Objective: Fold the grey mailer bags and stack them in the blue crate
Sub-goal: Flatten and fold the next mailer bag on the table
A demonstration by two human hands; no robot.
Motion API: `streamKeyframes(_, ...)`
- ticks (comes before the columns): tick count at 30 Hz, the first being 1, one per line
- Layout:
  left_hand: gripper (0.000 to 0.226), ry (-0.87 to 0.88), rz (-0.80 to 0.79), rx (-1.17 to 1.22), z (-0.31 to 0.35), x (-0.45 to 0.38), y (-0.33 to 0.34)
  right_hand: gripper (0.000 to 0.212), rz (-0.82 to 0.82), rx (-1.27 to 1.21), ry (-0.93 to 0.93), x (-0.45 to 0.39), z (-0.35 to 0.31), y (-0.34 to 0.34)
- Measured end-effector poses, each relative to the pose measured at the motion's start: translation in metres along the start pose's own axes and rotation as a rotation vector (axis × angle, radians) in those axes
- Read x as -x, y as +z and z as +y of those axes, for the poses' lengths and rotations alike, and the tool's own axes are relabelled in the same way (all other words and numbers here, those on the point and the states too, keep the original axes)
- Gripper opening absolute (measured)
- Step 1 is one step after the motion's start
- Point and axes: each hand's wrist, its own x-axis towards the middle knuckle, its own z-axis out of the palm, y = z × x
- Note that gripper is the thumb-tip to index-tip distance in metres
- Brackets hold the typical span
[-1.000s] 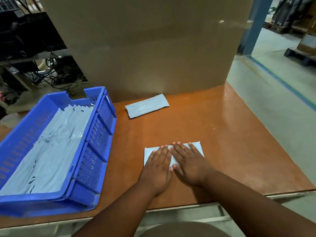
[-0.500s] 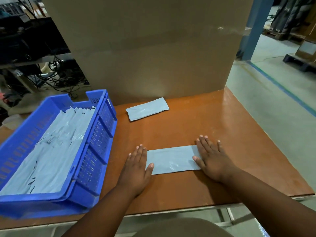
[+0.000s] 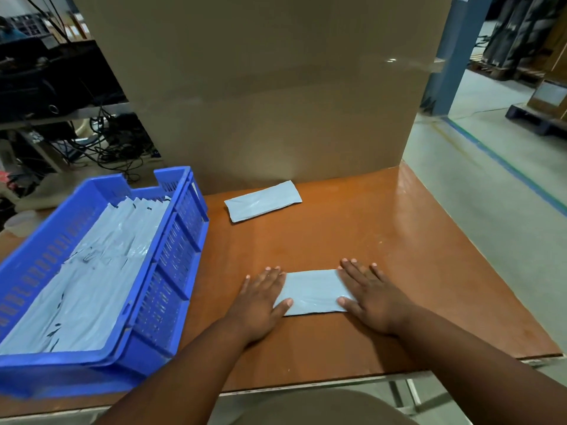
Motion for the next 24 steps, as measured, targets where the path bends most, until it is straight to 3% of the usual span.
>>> streamKeyframes(6,0.115,-0.1,-0.124,-0.013,0.011,-0.04,-0.057,0.083,0.051,-0.068,-0.019,-0.018,-0.008,-0.042)
streamKeyframes(8,0.116,-0.081,-0.164,-0.032,0.016,-0.05,-0.064,0.089,0.032,-0.106,-0.06,-0.031,-0.02,-0.052)
streamKeyframes(10,0.104,-0.043,-0.158,-0.047,0.021,-0.052,-0.071,0.095,0.004,-0.145,-0.089,-0.043,-0.033,-0.062)
streamKeyframes(14,0.052,-0.019,-0.078,0.08,0.024,-0.043,-0.089,0.092,0.008,-0.154,-0.035,-0.055,-0.043,-0.084)
streamKeyframes(18,0.046,-0.084,-0.016,0.05,0.021,-0.02,-0.118,0.053,-0.023,-0.094,0.014,-0.072,-0.043,-0.103)
streamKeyframes(22,0.045,-0.193,0.103,0.023,0.011,0.008,-0.172,0.029,0.041,-0.2,-0.032,-0.094,-0.063,-0.152)
streamKeyframes(24,0.045,-0.236,0.173,-0.014,0.005,0.025,-0.212,0.029,0.113,-0.211,-0.074,-0.11,-0.082,-0.194)
